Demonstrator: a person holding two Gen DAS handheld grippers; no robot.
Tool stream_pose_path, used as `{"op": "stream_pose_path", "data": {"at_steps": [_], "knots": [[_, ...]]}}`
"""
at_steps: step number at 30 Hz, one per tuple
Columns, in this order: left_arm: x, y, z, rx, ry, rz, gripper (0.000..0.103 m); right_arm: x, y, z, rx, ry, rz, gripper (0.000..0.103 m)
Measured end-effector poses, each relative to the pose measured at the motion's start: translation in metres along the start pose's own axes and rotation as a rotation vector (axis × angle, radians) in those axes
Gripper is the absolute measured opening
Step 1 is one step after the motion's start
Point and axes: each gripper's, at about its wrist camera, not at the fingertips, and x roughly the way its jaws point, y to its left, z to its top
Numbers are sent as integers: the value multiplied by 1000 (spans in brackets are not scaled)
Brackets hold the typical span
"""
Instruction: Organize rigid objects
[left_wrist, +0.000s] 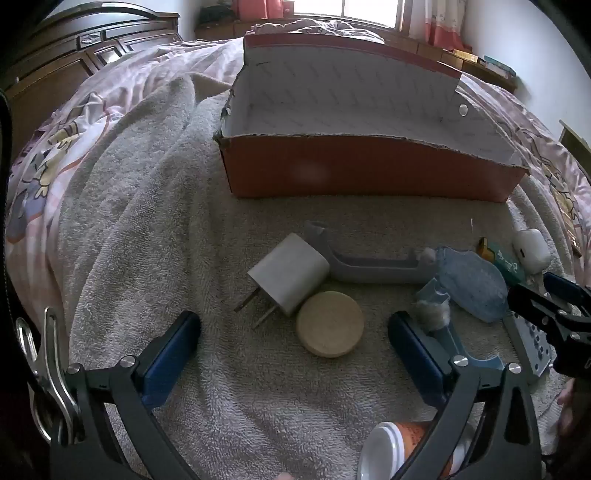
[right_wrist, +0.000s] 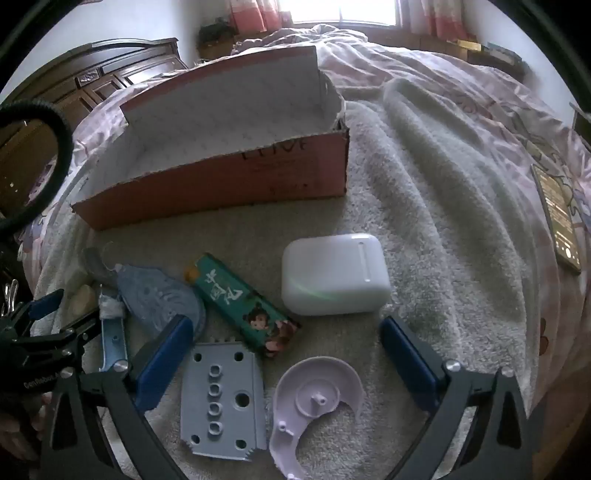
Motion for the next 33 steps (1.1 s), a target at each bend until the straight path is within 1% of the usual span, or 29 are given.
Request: {"op": "stream_pose_path", "data": {"at_steps": [33], "knots": [[0, 0, 0, 0, 0, 1, 103, -3, -2, -1, 0, -14, 4, 103]]}}
